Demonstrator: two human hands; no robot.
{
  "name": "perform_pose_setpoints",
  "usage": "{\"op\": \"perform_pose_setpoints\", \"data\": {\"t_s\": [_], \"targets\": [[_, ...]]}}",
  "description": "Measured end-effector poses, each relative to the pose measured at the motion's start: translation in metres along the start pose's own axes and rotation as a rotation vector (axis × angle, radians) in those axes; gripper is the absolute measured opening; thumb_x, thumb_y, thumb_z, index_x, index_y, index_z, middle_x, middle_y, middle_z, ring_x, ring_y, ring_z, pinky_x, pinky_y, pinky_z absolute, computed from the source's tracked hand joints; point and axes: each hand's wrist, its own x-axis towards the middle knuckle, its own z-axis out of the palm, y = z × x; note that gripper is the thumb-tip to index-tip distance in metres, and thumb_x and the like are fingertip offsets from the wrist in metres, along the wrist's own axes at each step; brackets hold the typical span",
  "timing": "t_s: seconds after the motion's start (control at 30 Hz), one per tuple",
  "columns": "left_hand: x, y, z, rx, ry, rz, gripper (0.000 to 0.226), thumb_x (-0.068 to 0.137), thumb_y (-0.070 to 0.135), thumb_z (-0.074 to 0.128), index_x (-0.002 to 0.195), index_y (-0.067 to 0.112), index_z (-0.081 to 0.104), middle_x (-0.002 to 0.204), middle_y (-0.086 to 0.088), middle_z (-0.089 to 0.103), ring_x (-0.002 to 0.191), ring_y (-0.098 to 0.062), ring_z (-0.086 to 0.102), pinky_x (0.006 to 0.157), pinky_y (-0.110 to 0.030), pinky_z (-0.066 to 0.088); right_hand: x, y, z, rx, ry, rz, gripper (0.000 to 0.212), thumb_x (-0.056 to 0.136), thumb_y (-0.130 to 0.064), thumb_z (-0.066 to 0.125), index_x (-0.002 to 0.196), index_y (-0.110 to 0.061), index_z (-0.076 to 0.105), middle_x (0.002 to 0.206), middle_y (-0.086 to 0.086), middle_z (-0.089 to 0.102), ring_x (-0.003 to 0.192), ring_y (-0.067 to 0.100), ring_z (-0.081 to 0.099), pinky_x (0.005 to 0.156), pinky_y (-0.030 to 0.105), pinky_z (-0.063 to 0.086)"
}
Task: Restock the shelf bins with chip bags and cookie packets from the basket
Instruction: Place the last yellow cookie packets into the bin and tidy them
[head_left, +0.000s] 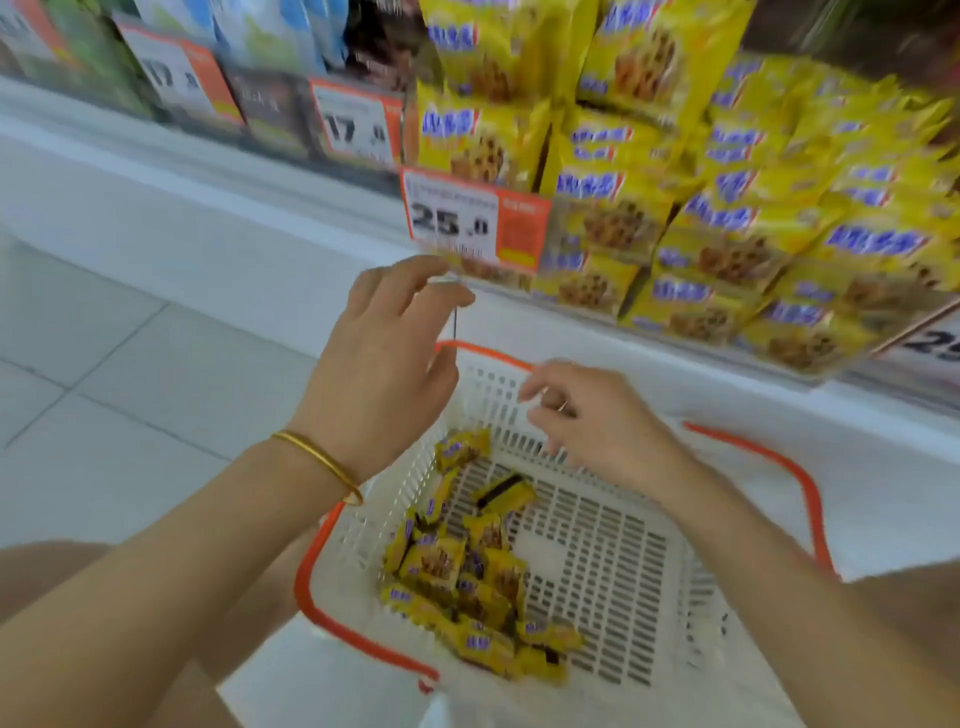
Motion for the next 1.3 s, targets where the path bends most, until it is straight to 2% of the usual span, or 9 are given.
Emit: {"op": "perform_pose_setpoints", "data": {"t_s": [0.13,0.27,0.43,0.7,0.8,0.9,1.0,1.13,1.3], "targets": [[-0.013,-0.004,0.018,0.062,-0.291,-0.024,0.033,0.081,0.014,0.057,0.113,0.008,0.062,0.13,-0.016,0.052,0.118,-0.042,0.045,0.097,-0.051,0.042,0.048,0.105,0.107,-0.326,-0.33,0.17,0.023,0.096,-0.013,0.048,0.119,-0.01,0.054,0.112,0.009,0.057,0.084,0.02,0.056,0.06,0.027,0.04],[-0.008,-0.011,0.033,0.122,-0.437,-0.106,0.039,0.09,0.021,0.053,0.129,0.019,0.052,0.146,-0.001,0.036,0.132,-0.026,0.028,0.106,-0.041,0.033,0.072,0.159,0.173,-0.494,-0.529,0.132,0.058,0.088,0.0,0.054,0.139,-0.019,0.034,0.149,0.011,0.022,0.103,0.032,0.055,0.069,0.041,0.055],[0.007,-0.015,0.035,0.098,-0.41,-0.179,0.041,0.09,0.019,0.053,0.131,0.019,0.049,0.141,-0.001,0.038,0.128,-0.024,0.03,0.103,-0.04,0.035,0.098,0.153,0.196,-0.626,-0.541,0.081,0.085,0.088,0.009,0.047,0.152,-0.027,0.004,0.159,0.008,-0.006,0.141,0.043,0.012,0.1,0.047,0.04],[0.008,-0.019,0.047,0.126,-0.525,-0.195,0.038,0.094,0.03,0.045,0.132,0.025,0.044,0.147,0.005,0.028,0.134,-0.018,0.022,0.106,-0.035,0.033,0.076,0.174,0.238,-0.813,-0.422,0.212,0.041,0.093,-0.008,0.046,0.132,-0.008,0.037,0.135,0.017,0.044,0.12,0.036,0.045,0.088,0.044,0.045],[0.01,-0.019,0.052,0.149,-0.575,-0.185,0.036,0.094,0.031,0.045,0.13,0.024,0.045,0.141,0.004,0.035,0.129,-0.018,0.028,0.103,-0.036,0.036,0.077,0.178,0.222,-0.473,-0.399,0.461,0.052,0.091,-0.025,0.055,0.135,-0.009,0.032,0.123,0.013,0.051,0.106,0.031,0.056,0.074,0.037,0.049],[0.016,-0.016,0.056,0.108,-0.659,-0.178,0.036,0.095,0.027,0.046,0.131,0.022,0.045,0.134,0.002,0.041,0.126,-0.02,0.034,0.1,-0.038,0.04,0.078,0.164,0.164,0.405,-0.411,0.716,0.053,0.09,-0.033,0.054,0.133,-0.012,0.031,0.089,0.011,0.056,0.07,0.028,0.061,0.058,0.034,0.05],[0.025,-0.008,0.057,-0.004,-0.729,-0.198,0.045,0.095,0.024,0.048,0.139,0.021,0.037,0.14,-0.001,0.038,0.129,-0.021,0.038,0.103,-0.031,0.035,0.061,0.135,0.098,0.972,-0.574,0.625,0.034,0.096,-0.027,0.045,0.122,-0.005,0.047,0.097,0.018,0.063,0.076,0.028,0.065,0.066,0.035,0.055],[0.032,0.005,0.048,-0.214,-0.773,-0.267,0.053,0.093,0.031,0.055,0.141,0.024,0.034,0.138,-0.002,0.043,0.119,-0.017,0.049,0.096,-0.026,0.039,0.035,0.086,0.043,1.181,-0.643,0.4,0.042,0.085,-0.025,0.05,0.123,-0.008,0.048,0.105,0.022,0.064,0.082,0.035,0.068,0.064,0.035,0.057],[0.033,0.019,0.026,-0.332,-0.554,-0.196,0.027,0.089,0.024,0.063,0.114,0.017,0.059,0.084,0.013,0.052,0.073,-0.002,0.05,0.067,-0.017,0.04,0.002,0.025,0.004,1.119,-0.489,0.233,0.045,0.088,-0.032,0.059,0.123,-0.006,0.05,0.112,0.014,0.062,0.088,0.034,0.069,0.067,0.041,0.058]]}}
